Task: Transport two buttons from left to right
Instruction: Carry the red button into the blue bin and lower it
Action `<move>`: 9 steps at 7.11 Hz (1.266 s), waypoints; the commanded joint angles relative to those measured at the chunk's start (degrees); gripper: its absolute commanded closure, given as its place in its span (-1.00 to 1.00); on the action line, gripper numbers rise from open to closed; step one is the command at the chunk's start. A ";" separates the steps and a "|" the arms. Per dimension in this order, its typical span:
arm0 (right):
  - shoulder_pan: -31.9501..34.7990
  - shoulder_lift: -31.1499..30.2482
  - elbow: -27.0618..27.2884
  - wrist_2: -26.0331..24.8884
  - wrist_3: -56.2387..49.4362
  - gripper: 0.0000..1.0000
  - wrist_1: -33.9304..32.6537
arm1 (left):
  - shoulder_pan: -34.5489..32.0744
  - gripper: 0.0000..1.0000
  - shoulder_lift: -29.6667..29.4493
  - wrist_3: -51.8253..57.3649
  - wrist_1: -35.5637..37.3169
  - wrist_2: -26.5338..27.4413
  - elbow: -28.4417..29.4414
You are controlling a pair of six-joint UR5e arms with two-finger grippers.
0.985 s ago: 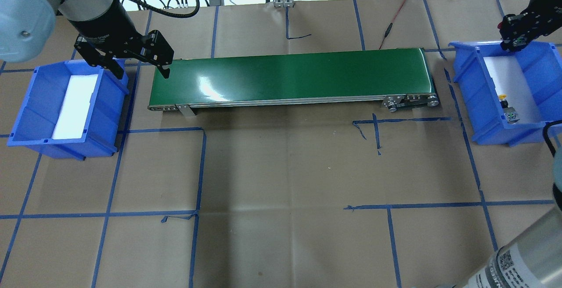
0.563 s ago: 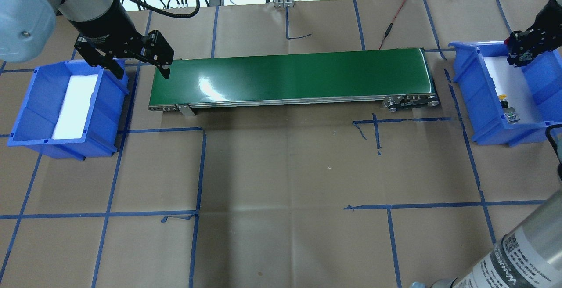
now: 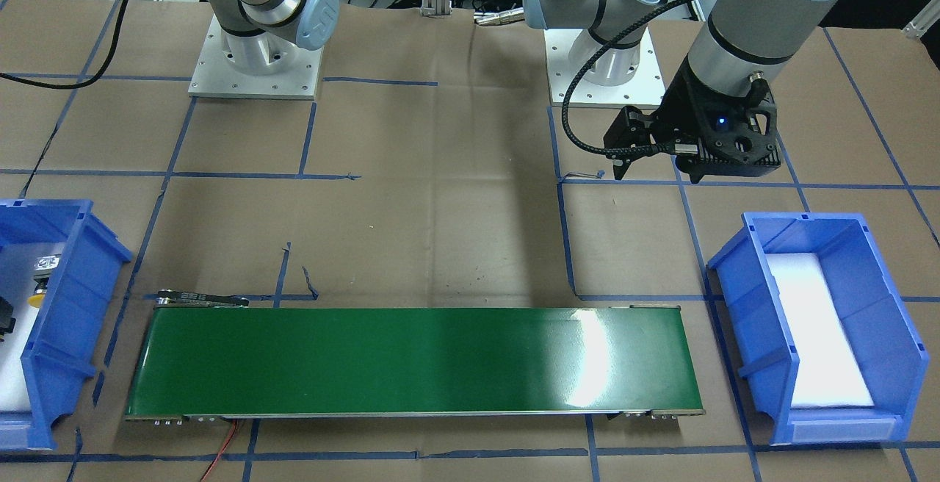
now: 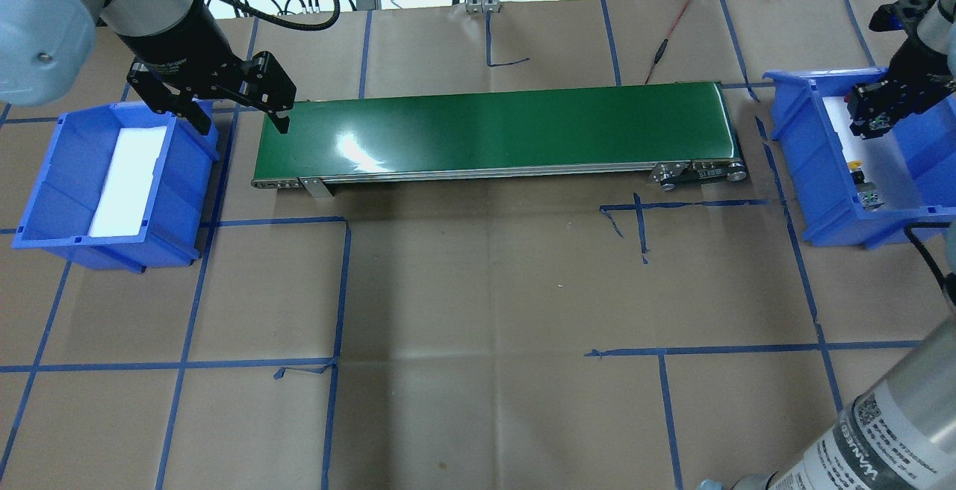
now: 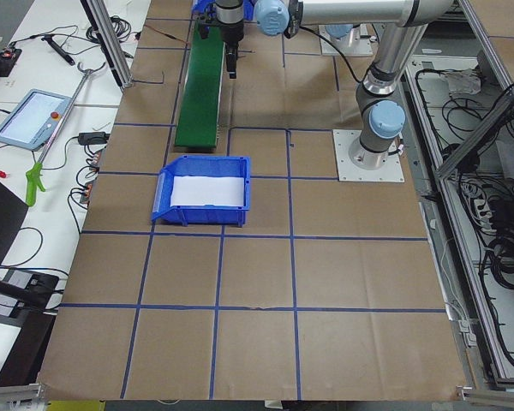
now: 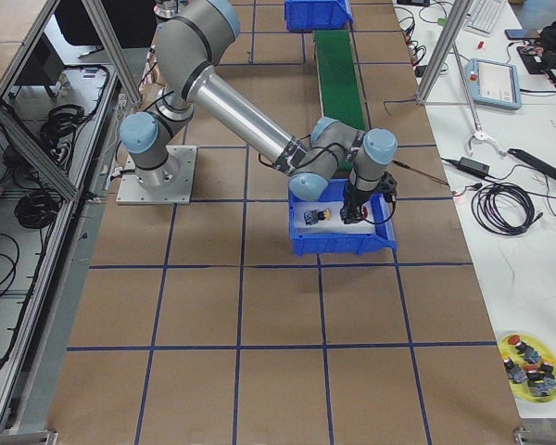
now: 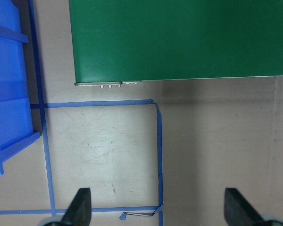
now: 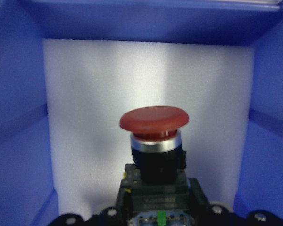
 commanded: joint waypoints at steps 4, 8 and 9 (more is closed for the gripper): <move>0.22 2.37 -0.01 0.56 -0.37 0.88 -0.24 | 0.00 -1.00 0.00 0.09 0.00 0.00 0.00; 0.40 2.29 -0.01 1.00 0.07 -0.99 -0.07 | 0.00 -1.00 0.00 0.09 0.00 0.00 0.09; 0.49 1.68 -0.53 1.00 0.34 -0.99 0.28 | 0.00 -1.00 0.00 0.09 0.00 0.00 0.09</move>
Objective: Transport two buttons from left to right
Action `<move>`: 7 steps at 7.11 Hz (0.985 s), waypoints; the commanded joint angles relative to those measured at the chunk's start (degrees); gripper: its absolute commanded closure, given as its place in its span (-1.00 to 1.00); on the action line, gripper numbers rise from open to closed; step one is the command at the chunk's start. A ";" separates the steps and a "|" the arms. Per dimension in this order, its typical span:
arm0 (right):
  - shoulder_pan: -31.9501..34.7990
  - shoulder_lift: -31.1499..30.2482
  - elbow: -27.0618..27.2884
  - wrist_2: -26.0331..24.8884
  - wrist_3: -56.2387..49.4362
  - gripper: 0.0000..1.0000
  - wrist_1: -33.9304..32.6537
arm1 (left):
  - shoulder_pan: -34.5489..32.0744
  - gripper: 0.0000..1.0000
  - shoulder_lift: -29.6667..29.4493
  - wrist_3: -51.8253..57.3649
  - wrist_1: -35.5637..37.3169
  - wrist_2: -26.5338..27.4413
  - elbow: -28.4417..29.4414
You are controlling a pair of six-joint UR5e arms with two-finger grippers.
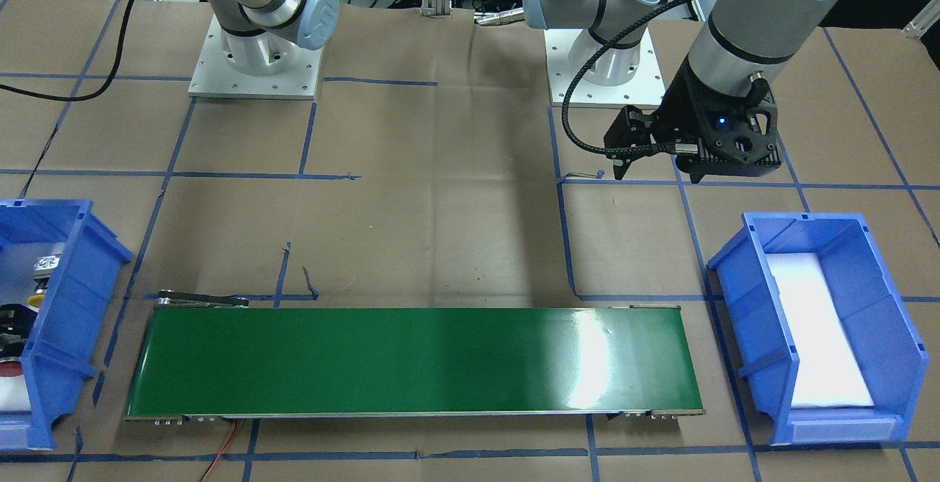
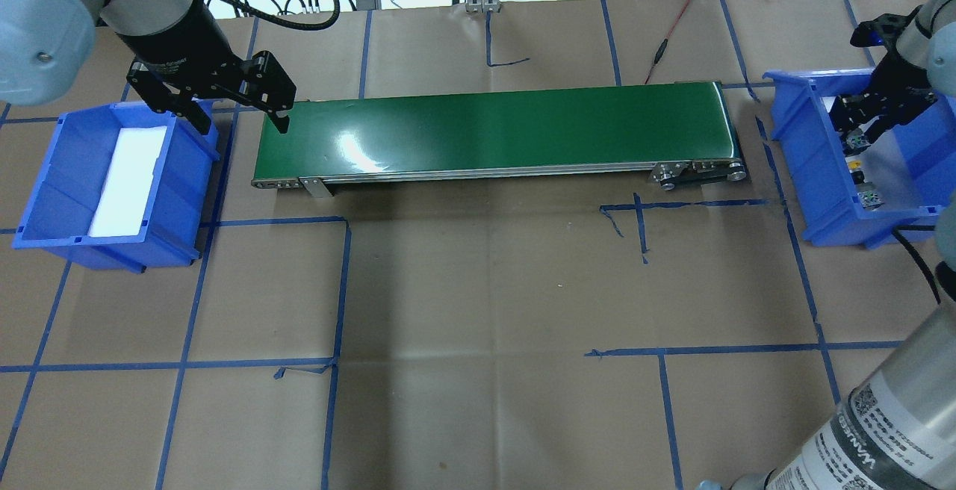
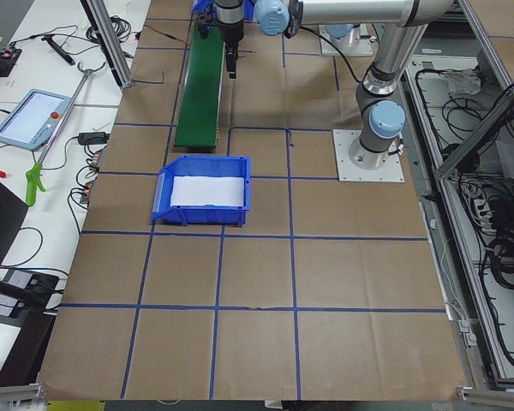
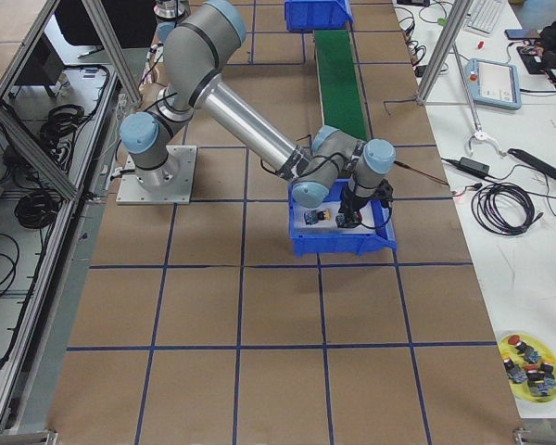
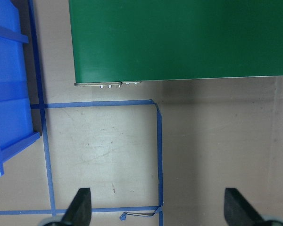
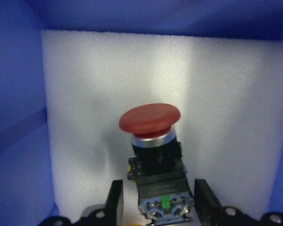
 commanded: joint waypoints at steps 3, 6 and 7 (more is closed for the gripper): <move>1.05 -8.12 -1.79 0.09 0.22 -0.99 1.61 | 0.00 -1.00 -0.09 0.00 0.00 0.00 0.03; 7.18 -20.32 -1.44 0.97 1.36 -1.00 5.39 | 0.00 -1.00 -0.09 0.00 0.00 0.00 0.03; 10.69 -23.76 -1.35 0.89 1.45 -1.00 8.71 | 0.00 -1.00 -0.09 0.09 0.00 0.00 0.03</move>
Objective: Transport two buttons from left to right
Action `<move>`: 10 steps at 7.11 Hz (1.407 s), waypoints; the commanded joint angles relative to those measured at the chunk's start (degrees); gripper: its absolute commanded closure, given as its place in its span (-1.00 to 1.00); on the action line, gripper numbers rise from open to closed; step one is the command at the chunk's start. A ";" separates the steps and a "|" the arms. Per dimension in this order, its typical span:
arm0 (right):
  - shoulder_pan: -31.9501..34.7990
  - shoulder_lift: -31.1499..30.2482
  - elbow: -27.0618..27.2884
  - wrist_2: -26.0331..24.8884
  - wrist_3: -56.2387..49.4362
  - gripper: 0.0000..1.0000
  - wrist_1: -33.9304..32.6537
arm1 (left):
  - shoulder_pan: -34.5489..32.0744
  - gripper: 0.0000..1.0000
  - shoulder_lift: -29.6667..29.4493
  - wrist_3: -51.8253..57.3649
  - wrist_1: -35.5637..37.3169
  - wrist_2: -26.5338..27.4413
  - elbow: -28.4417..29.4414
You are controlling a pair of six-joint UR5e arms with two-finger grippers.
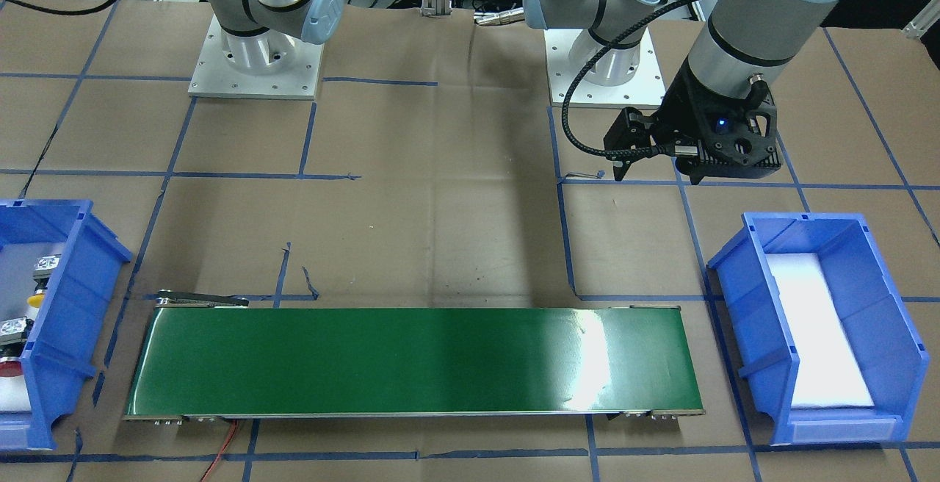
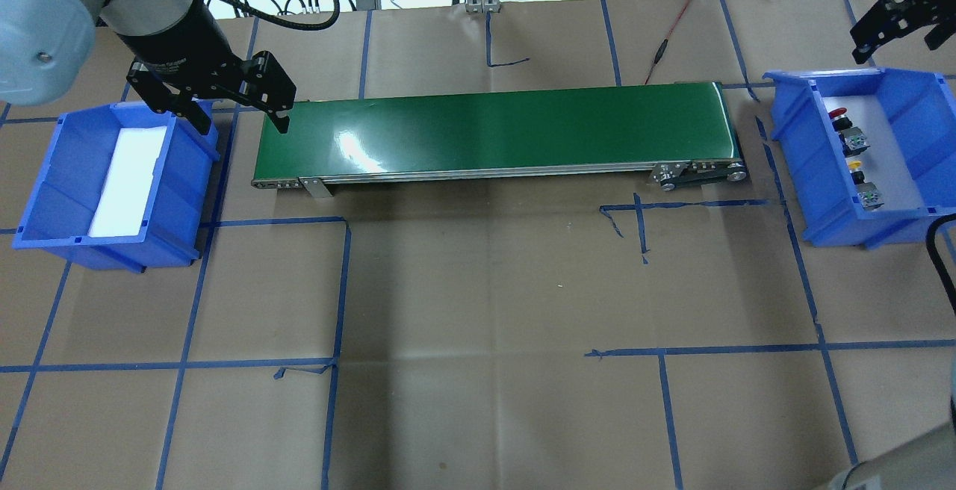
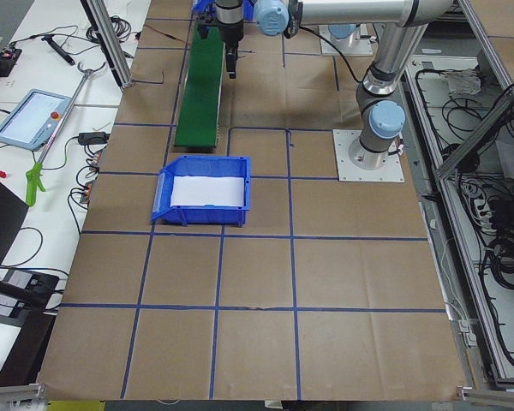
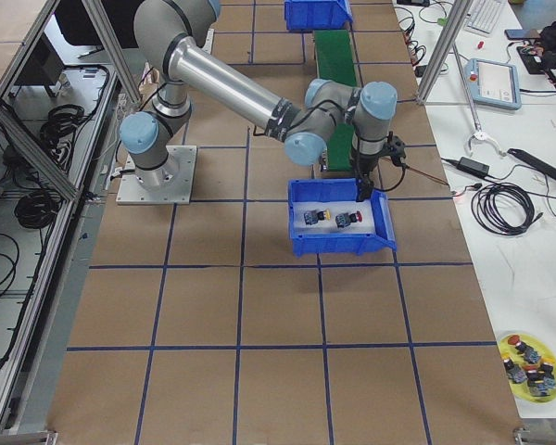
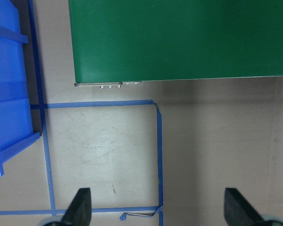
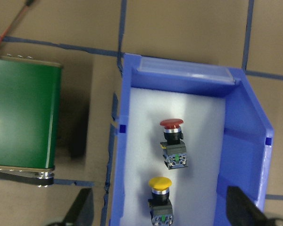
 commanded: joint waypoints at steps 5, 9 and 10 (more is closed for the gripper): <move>20.08 -10.72 3.00 4.21 28.39 -1.00 14.42 | 0.00 -1.00 0.08 0.07 0.00 0.00 0.00; 22.58 -15.65 9.43 4.29 29.70 -1.00 13.36 | 0.00 -1.00 0.08 0.15 0.00 0.00 0.00; 22.58 -16.78 10.65 4.04 29.70 -1.00 13.19 | 0.00 -1.00 0.08 0.15 0.00 0.00 0.00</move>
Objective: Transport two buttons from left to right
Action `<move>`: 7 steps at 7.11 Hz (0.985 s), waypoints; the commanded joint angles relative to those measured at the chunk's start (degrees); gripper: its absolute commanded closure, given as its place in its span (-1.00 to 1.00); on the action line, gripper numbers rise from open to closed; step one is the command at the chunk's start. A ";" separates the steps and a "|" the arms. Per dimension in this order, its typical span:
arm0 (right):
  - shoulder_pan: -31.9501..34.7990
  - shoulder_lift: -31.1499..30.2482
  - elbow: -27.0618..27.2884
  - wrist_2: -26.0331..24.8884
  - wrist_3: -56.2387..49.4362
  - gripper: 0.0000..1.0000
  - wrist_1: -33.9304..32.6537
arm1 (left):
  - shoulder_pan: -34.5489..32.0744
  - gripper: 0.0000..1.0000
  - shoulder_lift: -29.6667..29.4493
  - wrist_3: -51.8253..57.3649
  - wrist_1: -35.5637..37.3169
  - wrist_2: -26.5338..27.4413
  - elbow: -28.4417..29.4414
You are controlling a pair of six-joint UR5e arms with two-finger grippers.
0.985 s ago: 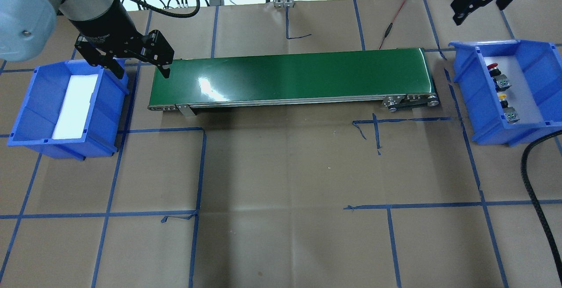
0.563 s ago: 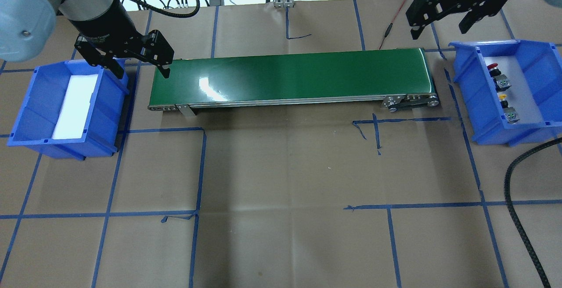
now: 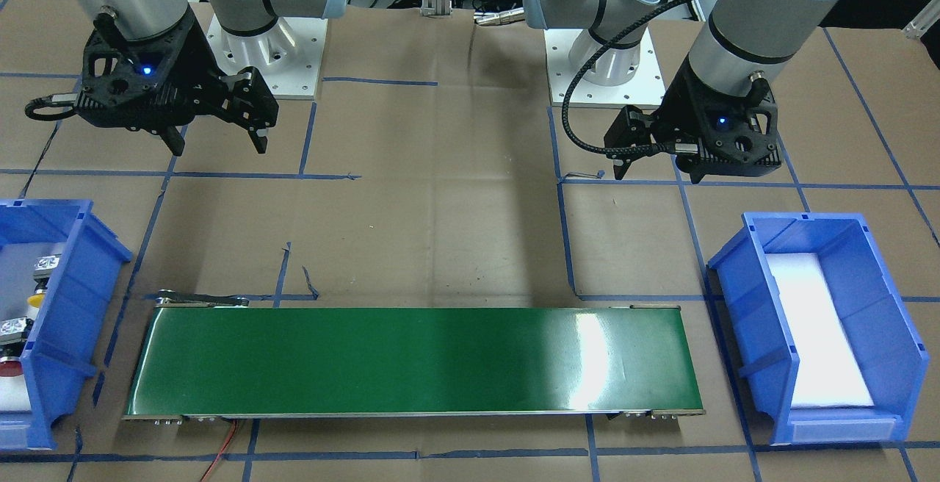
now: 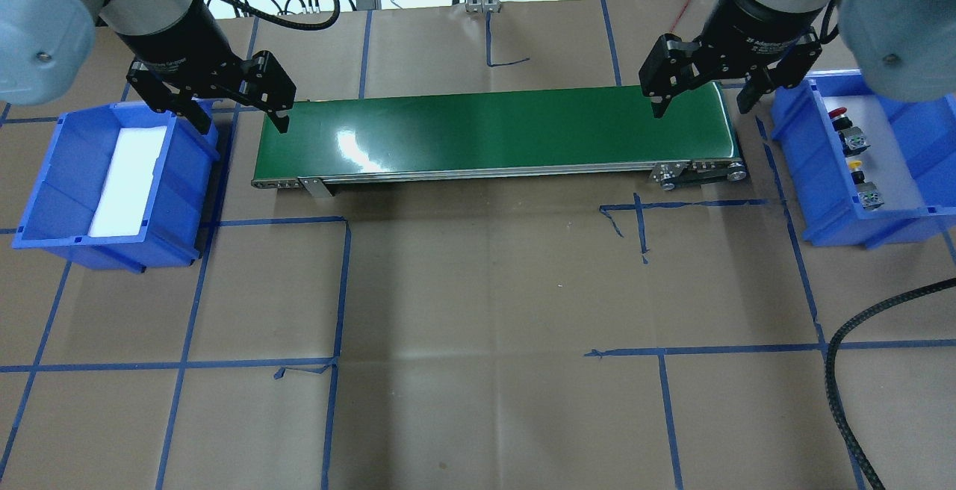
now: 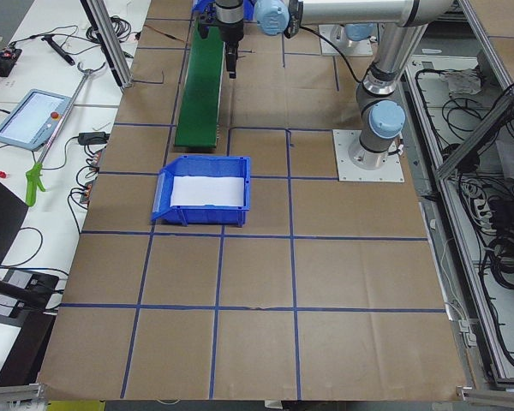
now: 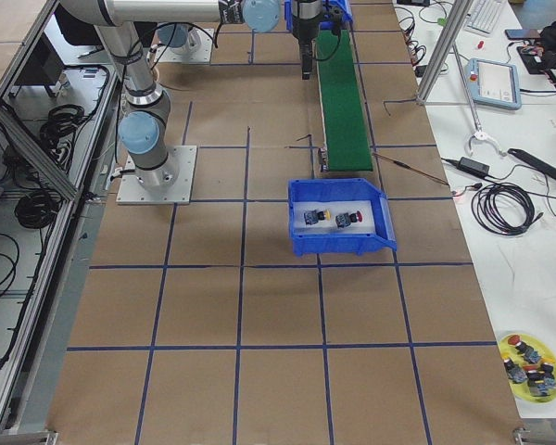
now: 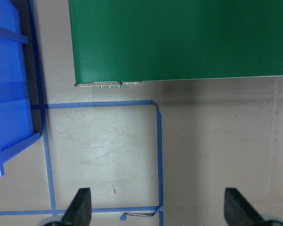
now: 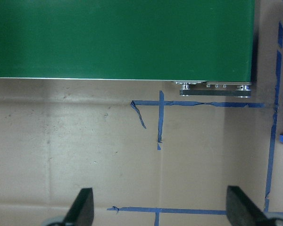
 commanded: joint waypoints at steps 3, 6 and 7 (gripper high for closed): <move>0.11 -1.88 2.12 0.31 0.10 -1.00 0.09 | 0.00 -1.00 0.09 0.00 0.00 0.00 0.00; 0.11 -1.53 2.21 -0.21 0.01 -1.00 0.09 | 0.00 -1.00 0.09 0.00 0.00 0.00 0.00; 0.11 -1.53 2.12 -0.21 -0.08 -1.00 0.09 | 0.00 -1.00 0.00 0.00 0.00 0.00 0.00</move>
